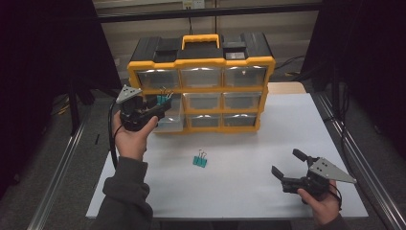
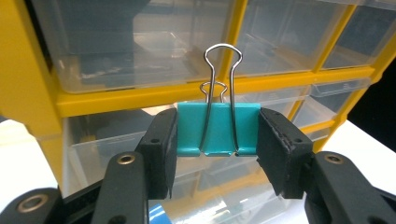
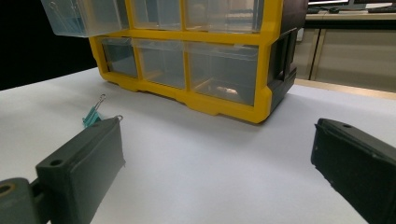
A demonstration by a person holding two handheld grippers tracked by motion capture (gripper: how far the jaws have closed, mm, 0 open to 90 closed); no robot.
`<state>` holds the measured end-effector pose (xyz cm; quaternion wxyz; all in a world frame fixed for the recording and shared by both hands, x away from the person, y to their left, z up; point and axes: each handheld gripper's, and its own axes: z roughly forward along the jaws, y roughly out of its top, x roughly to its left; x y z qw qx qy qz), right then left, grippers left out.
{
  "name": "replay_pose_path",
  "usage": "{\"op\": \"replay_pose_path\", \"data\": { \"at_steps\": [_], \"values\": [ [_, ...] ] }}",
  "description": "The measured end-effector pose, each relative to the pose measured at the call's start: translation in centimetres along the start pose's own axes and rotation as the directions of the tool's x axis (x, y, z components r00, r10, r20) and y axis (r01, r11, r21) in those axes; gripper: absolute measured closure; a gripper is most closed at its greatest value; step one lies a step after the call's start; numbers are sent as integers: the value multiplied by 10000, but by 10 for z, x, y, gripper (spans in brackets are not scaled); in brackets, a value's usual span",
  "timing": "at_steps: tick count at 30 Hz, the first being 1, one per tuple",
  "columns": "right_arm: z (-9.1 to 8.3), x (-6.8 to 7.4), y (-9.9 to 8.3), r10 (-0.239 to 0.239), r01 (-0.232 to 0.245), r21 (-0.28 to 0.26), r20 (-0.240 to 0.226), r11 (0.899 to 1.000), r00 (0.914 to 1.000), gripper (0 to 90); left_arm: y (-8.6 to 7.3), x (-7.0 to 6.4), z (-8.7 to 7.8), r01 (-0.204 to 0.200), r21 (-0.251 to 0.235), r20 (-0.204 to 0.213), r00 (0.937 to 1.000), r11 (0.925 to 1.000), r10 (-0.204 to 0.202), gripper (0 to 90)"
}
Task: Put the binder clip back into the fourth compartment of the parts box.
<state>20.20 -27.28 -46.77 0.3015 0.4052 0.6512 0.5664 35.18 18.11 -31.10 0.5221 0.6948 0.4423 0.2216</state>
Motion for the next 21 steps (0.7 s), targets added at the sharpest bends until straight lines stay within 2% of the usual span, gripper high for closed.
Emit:
{"op": "replay_pose_path", "data": {
  "at_steps": [2,9,18,19,21],
  "values": [
    [0,0,0,1,-1,1,37,10000,10000,20,-1,1,2,57,-65,-167,9998,10000,-58,502],
    [0,0,0,0,0,-35,0,10000,10000,20,-5,5,5,38,69,-350,9994,10000,-35,502],
    [0,0,0,29,-29,-25,-9,10000,10000,20,-8,2,11,-68,160,-277,9996,9998,73,500],
    [0,0,0,25,-25,-19,-16,10000,10000,20,-9,1,11,-206,76,-404,9990,9998,209,472],
    [0,0,0,28,-28,-19,-2,10000,10000,20,-9,0,11,-56,-5,-468,9989,10000,55,309]
  ]
}}
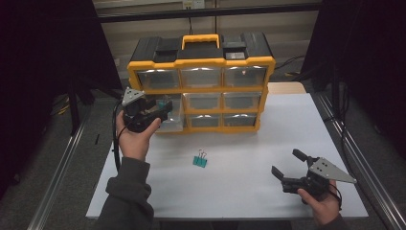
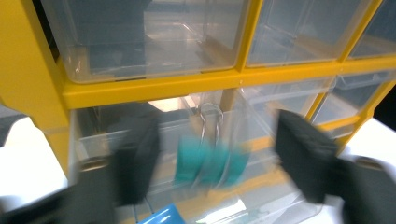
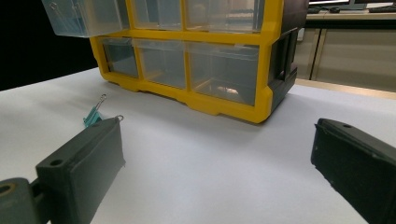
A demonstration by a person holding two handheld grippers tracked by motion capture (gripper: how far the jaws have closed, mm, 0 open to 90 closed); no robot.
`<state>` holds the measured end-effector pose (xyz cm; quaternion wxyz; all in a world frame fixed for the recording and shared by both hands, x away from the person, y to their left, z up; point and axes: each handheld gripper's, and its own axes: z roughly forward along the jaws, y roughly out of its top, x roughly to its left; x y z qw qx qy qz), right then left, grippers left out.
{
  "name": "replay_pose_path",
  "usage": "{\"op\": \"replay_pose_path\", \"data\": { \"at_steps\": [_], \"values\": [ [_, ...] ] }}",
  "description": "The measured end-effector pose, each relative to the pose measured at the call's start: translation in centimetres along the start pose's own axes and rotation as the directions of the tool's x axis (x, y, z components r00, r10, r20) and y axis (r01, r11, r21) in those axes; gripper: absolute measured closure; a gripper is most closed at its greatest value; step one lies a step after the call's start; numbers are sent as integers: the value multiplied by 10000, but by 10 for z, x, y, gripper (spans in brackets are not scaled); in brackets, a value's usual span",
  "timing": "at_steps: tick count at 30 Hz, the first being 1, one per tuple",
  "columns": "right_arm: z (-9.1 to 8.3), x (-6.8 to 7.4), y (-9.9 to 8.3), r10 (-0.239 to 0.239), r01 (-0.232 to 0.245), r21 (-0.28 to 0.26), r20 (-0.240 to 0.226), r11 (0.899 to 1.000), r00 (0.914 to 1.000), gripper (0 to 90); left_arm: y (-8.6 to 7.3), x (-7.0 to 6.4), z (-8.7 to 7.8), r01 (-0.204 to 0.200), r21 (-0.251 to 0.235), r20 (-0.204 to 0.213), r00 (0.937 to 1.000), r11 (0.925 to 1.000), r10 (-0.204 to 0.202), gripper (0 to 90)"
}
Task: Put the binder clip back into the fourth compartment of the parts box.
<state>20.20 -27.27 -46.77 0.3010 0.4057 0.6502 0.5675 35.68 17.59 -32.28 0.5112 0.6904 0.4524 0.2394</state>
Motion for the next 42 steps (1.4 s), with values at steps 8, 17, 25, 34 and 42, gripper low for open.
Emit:
{"op": "replay_pose_path", "data": {
  "at_steps": [8,17,25,34,42],
  "values": [
    [0,0,0,-36,36,-3,-5,10000,10000,20,-1,-10,-1,16,68,582,9983,10000,-20,169],
    [0,0,0,2,-2,12,3,10000,10000,20,-5,-30,2,-257,284,1283,9915,9993,218,135],
    [0,0,0,2,-2,-1,-7,10000,10000,20,-11,-48,6,-320,277,1862,9822,9991,263,126],
    [0,0,0,-40,40,58,-41,10000,10000,21,-20,-64,5,-302,-266,1996,9793,9992,349,79],
    [0,0,0,-92,93,80,-79,9999,9999,20,-4,-66,1,-455,-308,2375,9700,9985,515,99]
  ]
}}
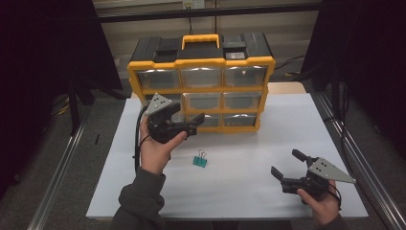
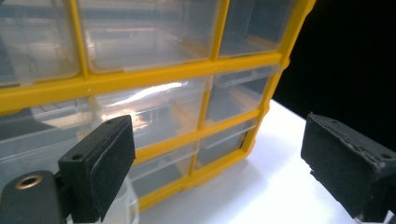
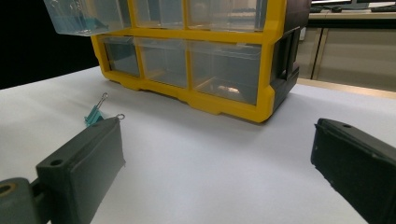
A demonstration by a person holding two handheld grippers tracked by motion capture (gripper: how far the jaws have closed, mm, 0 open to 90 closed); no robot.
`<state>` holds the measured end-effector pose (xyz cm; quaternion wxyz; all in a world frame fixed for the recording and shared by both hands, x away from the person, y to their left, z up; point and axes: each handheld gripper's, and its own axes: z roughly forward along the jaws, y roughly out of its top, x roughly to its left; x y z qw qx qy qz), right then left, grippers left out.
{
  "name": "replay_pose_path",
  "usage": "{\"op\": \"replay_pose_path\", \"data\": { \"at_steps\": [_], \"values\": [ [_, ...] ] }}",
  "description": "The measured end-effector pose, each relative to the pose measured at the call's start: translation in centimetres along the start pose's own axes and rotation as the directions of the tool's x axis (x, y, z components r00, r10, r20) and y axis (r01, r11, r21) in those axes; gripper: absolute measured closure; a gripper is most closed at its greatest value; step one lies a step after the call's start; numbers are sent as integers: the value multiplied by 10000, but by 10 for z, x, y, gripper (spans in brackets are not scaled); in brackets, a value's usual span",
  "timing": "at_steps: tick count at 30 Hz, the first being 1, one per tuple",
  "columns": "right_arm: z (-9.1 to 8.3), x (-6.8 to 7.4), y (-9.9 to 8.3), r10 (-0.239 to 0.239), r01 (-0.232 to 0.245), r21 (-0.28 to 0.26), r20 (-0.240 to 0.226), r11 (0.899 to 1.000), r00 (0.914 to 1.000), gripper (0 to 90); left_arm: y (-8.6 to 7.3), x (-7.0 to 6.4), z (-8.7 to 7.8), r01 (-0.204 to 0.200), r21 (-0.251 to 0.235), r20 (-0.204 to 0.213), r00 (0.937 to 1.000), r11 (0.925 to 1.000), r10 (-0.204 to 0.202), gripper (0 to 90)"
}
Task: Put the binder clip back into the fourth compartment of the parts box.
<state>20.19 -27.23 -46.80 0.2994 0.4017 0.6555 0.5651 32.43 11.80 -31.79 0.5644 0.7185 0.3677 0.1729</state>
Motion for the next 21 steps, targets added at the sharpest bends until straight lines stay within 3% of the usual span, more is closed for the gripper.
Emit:
{"op": "replay_pose_path", "data": {
  "at_steps": [4,12,21],
  "values": [
    [0,0,0,7,-7,1,-3,10000,10000,20,-3,-7,3,-102,150,249,9996,9998,98,89],
    [0,0,0,60,-60,-46,20,10000,10000,20,-31,-21,16,-165,666,888,9960,9976,105,83],
    [0,0,0,61,-61,-35,28,10000,10000,21,-72,-27,27,-400,1549,979,9949,9871,250,81]
  ]
}}
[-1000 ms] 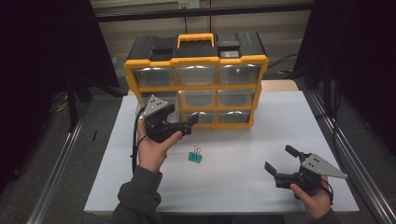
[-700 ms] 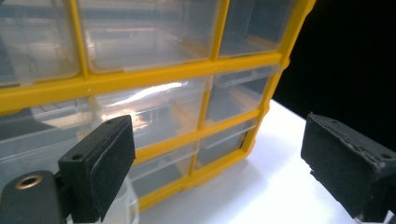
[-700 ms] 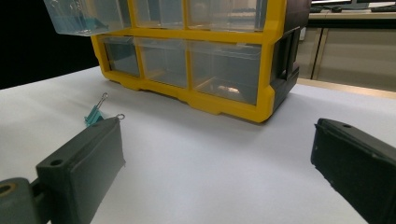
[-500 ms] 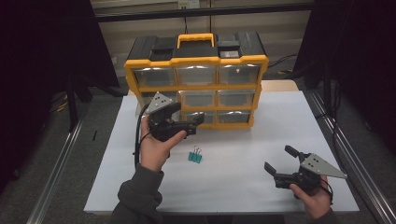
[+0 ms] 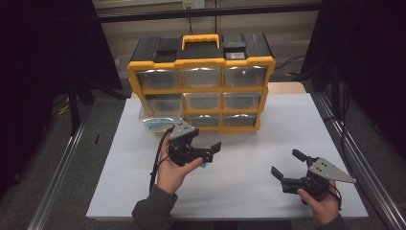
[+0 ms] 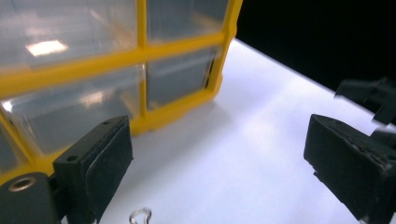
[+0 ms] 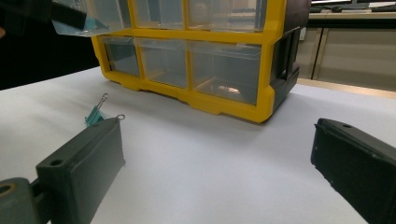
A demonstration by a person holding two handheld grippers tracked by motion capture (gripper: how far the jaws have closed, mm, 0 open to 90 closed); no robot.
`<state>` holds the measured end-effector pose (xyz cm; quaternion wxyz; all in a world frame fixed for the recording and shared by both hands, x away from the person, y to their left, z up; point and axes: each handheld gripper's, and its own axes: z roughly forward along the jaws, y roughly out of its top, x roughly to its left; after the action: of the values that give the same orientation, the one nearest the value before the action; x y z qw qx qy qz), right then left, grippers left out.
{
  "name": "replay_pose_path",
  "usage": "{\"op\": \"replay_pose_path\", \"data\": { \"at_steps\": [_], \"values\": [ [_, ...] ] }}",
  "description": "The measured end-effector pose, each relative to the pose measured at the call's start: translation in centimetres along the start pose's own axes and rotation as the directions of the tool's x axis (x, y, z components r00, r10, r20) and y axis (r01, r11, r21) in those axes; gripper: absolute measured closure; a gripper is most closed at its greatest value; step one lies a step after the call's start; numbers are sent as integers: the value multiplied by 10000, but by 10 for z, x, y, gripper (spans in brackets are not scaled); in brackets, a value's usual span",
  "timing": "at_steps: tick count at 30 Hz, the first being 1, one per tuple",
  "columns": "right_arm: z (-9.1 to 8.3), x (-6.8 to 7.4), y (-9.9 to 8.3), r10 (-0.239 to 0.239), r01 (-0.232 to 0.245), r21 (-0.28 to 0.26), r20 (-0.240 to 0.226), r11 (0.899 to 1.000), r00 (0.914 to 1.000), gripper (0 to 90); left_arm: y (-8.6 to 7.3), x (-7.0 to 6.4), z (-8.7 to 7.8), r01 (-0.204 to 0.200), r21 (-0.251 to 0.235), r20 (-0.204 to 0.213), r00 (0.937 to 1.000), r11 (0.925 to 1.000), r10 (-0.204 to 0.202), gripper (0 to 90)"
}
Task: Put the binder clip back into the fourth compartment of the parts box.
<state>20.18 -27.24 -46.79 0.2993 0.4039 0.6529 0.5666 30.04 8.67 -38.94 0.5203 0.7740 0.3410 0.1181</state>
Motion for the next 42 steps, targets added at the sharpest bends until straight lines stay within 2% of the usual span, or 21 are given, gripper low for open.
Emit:
{"op": "replay_pose_path", "data": {
  "at_steps": [4,8,10,14,19,20,23,29,32,34,37,38,39,41,42],
  "values": [
    [0,0,0,-39,39,21,-41,10000,10000,20,-16,2,6,69,430,71,9999,9991,-72,80],
    [0,0,0,-70,70,16,-24,10000,10000,20,-31,7,10,190,718,-82,9998,9972,-184,79],
    [0,0,0,-45,45,32,-33,10000,10000,20,-38,9,12,178,1000,-240,9996,9948,-154,79],
    [0,0,0,-102,102,-15,-28,9999,9999,21,-46,15,17,437,1371,-564,9977,9896,-363,79],
    [1,0,0,-58,59,15,-44,10000,10000,21,-53,19,23,780,1555,-962,9933,9848,-635,88],
    [1,0,0,-98,97,-22,-38,10000,9999,21,-54,21,23,668,1779,-1062,9932,9818,-484,89],
    [1,1,0,-119,119,-49,-64,9999,9999,21,-57,23,27,699,2104,-1231,9914,9751,-446,98],
    [0,1,1,-76,76,-39,-86,10000,9999,21,-61,24,32,827,2196,-1420,9885,9721,-520,132],
    [0,1,1,-85,85,-49,-81,10000,9999,21,-62,25,34,817,2382,-1459,9882,9678,-475,147],
    [0,1,1,-73,73,-44,-78,10000,9999,21,-62,25,35,829,2491,-1538,9871,9649,-451,167],
    [1,1,1,-93,93,-53,-73,9999,9999,21,-64,25,38,876,2474,-1684,9846,9649,-462,216],
    [1,1,1,-104,104,-52,-66,9999,9999,21,-64,25,39,783,2593,-1709,9847,9626,-340,229],
    [1,1,1,-90,90,-41,-73,10000,9999,21,-65,24,40,853,2530,-1825,9824,9637,-391,237],
    [0,1,1,-55,54,-39,-86,10000,9999,21,-66,27,40,597,2835,-1719,9851,9571,-106,272],
    [0,1,1,-55,55,-45,-79,10000,10000,21,-67,25,42,870,2652,-1872,9816,9602,-373,281]
  ]
}}
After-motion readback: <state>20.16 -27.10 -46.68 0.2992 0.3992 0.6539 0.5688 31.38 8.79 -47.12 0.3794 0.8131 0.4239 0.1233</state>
